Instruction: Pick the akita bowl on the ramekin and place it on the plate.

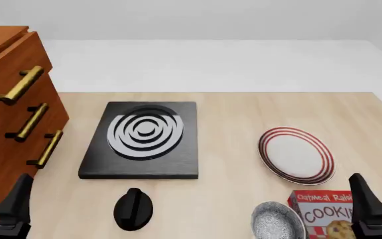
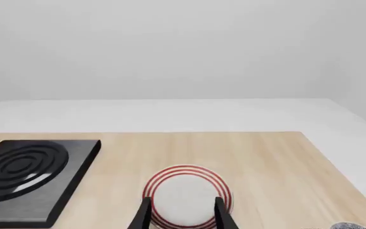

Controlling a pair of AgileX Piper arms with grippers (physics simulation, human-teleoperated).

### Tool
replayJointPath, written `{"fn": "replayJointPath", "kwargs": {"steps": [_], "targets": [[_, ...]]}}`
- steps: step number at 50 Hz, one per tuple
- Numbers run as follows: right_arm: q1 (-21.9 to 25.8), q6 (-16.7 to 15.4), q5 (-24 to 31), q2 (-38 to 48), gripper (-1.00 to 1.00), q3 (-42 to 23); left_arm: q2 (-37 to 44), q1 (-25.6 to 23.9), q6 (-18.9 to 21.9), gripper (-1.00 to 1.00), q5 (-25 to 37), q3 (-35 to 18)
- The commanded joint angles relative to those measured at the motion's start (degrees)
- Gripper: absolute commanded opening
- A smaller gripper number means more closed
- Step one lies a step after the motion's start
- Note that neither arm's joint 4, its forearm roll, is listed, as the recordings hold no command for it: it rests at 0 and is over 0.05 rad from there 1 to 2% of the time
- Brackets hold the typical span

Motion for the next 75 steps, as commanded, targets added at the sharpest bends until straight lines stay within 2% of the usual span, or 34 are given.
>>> {"fn": "replayJointPath", "kwargs": {"steps": [1, 8, 9, 12, 14, 15, 19, 28, 29, 36, 37, 40, 41, 43, 46, 48, 49, 53, 54, 57, 59, 62, 66, 69, 75], "targets": [[-1.22, 0.93, 0.54, 0.48, 1.00, -1.22, 0.12, 0.01, 0.00, 1.00, 0.13, -0.22], [-1.34, 1.53, 2.22, 0.03, 1.00, -3.05, 0.04, 0.02, 0.00, 1.00, 0.29, -0.31], [-0.29, -0.98, 1.90, -0.05, 1.00, -3.17, 0.04, 0.02, 0.02, 1.00, 0.30, -0.31], [-0.86, 0.09, 2.82, -0.01, 1.00, -4.24, 0.04, 0.01, 0.00, 1.00, 0.29, -0.31], [-0.93, -1.04, 3.03, -0.05, 1.00, -4.58, 0.05, 0.02, 0.00, 1.00, 0.31, -0.31], [-0.12, -2.96, 4.12, -0.11, 1.00, -5.48, 0.04, 0.01, 0.00, 1.00, 0.29, -0.31], [0.72, -1.27, 6.43, 0.06, 1.00, -7.52, 0.04, 0.02, 0.00, 1.00, 0.30, -0.31], [4.58, -1.76, 11.52, 3.32, 1.00, -13.17, 0.05, 0.01, 0.01, 1.00, 0.31, -0.31], [6.45, -3.44, 12.29, 4.67, 1.00, -14.13, 0.04, 0.02, 0.00, 1.00, 0.30, -0.31], [10.98, -4.97, 15.79, 6.32, 1.00, -16.79, 0.03, 0.01, 0.00, 1.00, 0.29, -0.31], [11.49, -6.66, 17.27, 5.66, 1.00, -17.72, 0.03, 0.01, 0.01, 1.00, 0.28, -0.31], [12.19, -7.79, 18.06, 6.68, 1.00, -18.17, 0.04, 0.01, 0.00, 1.00, 0.30, -0.31], [13.88, -7.99, 19.21, 7.84, 1.00, -18.84, 0.04, 0.04, -0.01, 1.00, 0.30, -0.31], [14.45, -10.81, 20.47, 8.07, 1.00, -19.54, 0.04, 0.01, 0.00, 1.00, 0.30, -0.31], [17.75, -11.96, 23.35, 9.45, 1.00, -21.05, 0.04, 0.01, 0.00, 1.00, 0.29, -0.31], [19.24, -14.29, 25.62, 9.76, 1.00, -22.11, 0.04, 0.01, -0.01, 1.00, 0.30, -0.31], [19.06, -13.51, 26.56, 10.49, 1.00, -22.94, 0.04, 0.02, 0.00, 1.00, 0.29, -0.31], [19.93, -14.52, 30.00, 10.44, 1.00, -25.31, 0.04, 0.02, 0.00, 1.00, 0.31, -0.31], [21.11, -15.89, 31.64, 11.10, 1.00, -26.41, 0.04, 0.01, 0.01, 1.00, 0.29, -0.31], [22.95, -16.65, 33.54, 12.27, 1.00, -27.62, 0.04, 0.02, 0.00, 1.00, 0.31, -0.31], [25.04, -15.85, 34.80, 13.80, 1.00, -28.87, 0.04, 0.02, -0.01, 1.00, 0.30, -0.31], [27.58, -15.75, 35.51, 15.65, 1.00, -29.37, 0.04, 0.01, 0.00, 1.00, 0.30, -0.31], [29.82, -19.22, 36.51, 18.58, 1.00, -29.16, 0.03, 0.00, 0.00, 1.00, 0.28, -0.31], [31.20, -20.57, 37.56, 20.02, 1.00, -28.89, 0.04, 0.01, -0.02, 1.00, 0.30, -0.31], [33.91, -20.64, 38.42, 22.53, 1.00, -28.93, 0.04, 0.02, -0.01, 1.00, 0.30, -0.31]]}}
